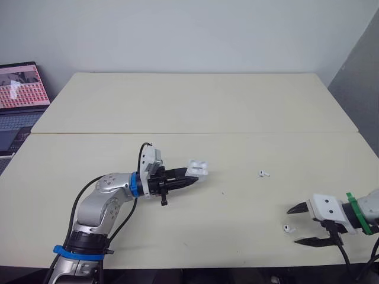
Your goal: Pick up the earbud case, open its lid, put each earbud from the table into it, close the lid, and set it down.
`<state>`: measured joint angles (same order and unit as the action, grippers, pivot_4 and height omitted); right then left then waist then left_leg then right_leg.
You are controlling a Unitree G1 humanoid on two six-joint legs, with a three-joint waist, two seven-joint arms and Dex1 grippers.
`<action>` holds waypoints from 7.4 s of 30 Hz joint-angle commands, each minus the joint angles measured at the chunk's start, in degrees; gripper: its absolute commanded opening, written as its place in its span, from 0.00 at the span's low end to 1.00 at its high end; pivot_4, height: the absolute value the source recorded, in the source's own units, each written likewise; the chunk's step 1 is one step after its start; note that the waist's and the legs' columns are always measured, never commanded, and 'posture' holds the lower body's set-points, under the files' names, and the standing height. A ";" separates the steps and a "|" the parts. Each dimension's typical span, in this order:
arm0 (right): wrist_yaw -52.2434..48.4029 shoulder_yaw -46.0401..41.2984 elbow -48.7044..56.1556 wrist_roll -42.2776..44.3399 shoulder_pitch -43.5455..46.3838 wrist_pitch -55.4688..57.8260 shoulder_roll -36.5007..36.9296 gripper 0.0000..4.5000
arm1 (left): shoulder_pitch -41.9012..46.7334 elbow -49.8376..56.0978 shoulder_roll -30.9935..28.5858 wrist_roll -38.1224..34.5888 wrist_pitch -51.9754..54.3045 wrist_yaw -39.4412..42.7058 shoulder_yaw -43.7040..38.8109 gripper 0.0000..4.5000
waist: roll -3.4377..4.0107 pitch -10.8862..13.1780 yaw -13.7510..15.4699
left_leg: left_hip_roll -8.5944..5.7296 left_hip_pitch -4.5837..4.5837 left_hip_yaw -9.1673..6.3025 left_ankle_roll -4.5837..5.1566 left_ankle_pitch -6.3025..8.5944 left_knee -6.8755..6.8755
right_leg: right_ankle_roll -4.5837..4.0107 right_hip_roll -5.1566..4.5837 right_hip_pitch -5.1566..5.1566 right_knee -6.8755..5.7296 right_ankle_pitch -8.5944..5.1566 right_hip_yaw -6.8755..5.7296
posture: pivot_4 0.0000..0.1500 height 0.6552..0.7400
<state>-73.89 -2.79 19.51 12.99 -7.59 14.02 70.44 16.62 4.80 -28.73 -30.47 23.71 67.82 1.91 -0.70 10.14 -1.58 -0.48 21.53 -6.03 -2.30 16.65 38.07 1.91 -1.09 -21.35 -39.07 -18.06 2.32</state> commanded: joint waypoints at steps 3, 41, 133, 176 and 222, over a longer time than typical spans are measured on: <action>6.05 2.70 14.85 -5.35 3.55 19.90 5.31 0.85 | 1.29 -1.12 0.75 -0.36 -1.82 0.57 -0.01 0.17 | 0.00 0.00 0.00 | -0.01 0.01 0.02 0.00 0.00 0.00 | 0.00 0.00 -0.02 0.00 0.00 0.02 | 1.00 1.00; 14.48 21.96 28.75 -8.69 17.64 39.90 5.33 0.01 | 1.50 -6.36 2.76 -0.13 -11.91 5.59 0.14 0.17 | 0.01 0.00 0.07 | -0.03 0.18 -0.05 -0.01 0.00 0.02 | 0.00 -0.06 -0.15 0.05 0.00 -0.07 | 1.00 1.00; -3.16 -2.55 1.02 -13.72 1.55 -5.75 6.39 0.52 | 1.61 -7.88 3.03 1.99 -12.04 2.82 0.73 0.17 | 0.02 -0.01 0.04 | -0.03 0.11 0.02 -0.01 0.00 0.07 | 0.00 -0.04 -0.08 -0.02 0.00 -0.02 | 1.00 1.00; 2.32 10.03 -4.53 -16.96 12.16 -19.15 5.14 0.09 | 2.58 -13.21 3.18 3.78 -16.39 5.74 0.84 0.17 | 0.04 -0.04 -0.19 | -0.04 0.05 0.15 0.00 0.00 0.06 | 0.02 -0.03 -0.08 -0.02 0.01 -0.10 | 1.00 1.00; 10.30 -16.49 8.71 4.71 -4.55 20.20 -5.96 1.00 | 2.71 -13.98 3.30 3.76 -16.19 6.77 1.52 0.17 | 0.12 -0.10 0.83 | -0.05 0.18 0.04 0.00 0.00 0.11 | 0.06 -0.05 -0.09 -0.01 0.05 0.02 | 1.00 1.00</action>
<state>-66.04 -14.13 23.86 15.07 -10.92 27.91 65.47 18.76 -10.07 -25.28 -26.24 8.17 73.90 4.04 -0.57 10.04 -0.75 -0.56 21.73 -6.00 -2.30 16.65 38.18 1.97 -1.15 -21.46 -39.08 -18.01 2.35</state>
